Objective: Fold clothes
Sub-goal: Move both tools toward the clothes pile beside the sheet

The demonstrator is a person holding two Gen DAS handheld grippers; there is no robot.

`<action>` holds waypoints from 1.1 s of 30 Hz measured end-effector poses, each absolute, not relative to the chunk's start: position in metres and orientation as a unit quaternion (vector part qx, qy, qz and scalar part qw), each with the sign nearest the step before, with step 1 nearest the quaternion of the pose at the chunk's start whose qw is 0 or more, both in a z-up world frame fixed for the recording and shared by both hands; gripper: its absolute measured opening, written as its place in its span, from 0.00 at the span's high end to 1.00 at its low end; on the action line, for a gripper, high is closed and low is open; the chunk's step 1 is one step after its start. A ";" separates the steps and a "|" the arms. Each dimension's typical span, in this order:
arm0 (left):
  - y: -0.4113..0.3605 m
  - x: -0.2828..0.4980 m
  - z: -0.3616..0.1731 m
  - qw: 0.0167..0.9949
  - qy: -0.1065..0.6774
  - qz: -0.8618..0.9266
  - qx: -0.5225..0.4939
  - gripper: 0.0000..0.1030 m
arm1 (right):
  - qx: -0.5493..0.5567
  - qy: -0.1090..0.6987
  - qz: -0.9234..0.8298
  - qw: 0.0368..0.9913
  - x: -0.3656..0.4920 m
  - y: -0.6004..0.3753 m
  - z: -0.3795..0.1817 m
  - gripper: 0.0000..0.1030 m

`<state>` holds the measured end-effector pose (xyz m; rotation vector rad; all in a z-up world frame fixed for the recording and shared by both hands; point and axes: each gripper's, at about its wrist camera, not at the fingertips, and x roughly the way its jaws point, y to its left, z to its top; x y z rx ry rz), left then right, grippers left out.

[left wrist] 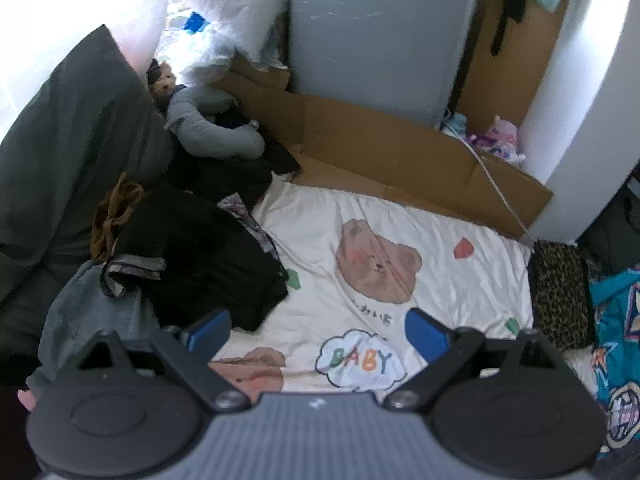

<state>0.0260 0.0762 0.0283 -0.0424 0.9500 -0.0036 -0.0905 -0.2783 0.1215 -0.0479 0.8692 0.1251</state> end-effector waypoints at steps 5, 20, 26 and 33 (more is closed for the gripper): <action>0.105 0.039 0.021 0.887 0.461 0.013 -0.021 0.07 | -0.025 0.423 0.062 0.904 -0.081 -0.266 0.110 0.00; 0.170 0.062 -0.004 0.884 0.462 0.053 -0.050 0.07 | 0.057 0.338 0.106 0.933 -0.060 -0.246 0.109 0.00; 0.199 0.066 -0.016 0.880 0.466 0.074 -0.063 0.07 | 0.065 0.351 0.136 0.924 -0.045 -0.229 0.093 0.00; 0.222 0.069 -0.028 0.877 0.470 0.078 -0.058 0.07 | 0.054 0.352 0.151 0.922 -0.035 -0.202 0.066 0.00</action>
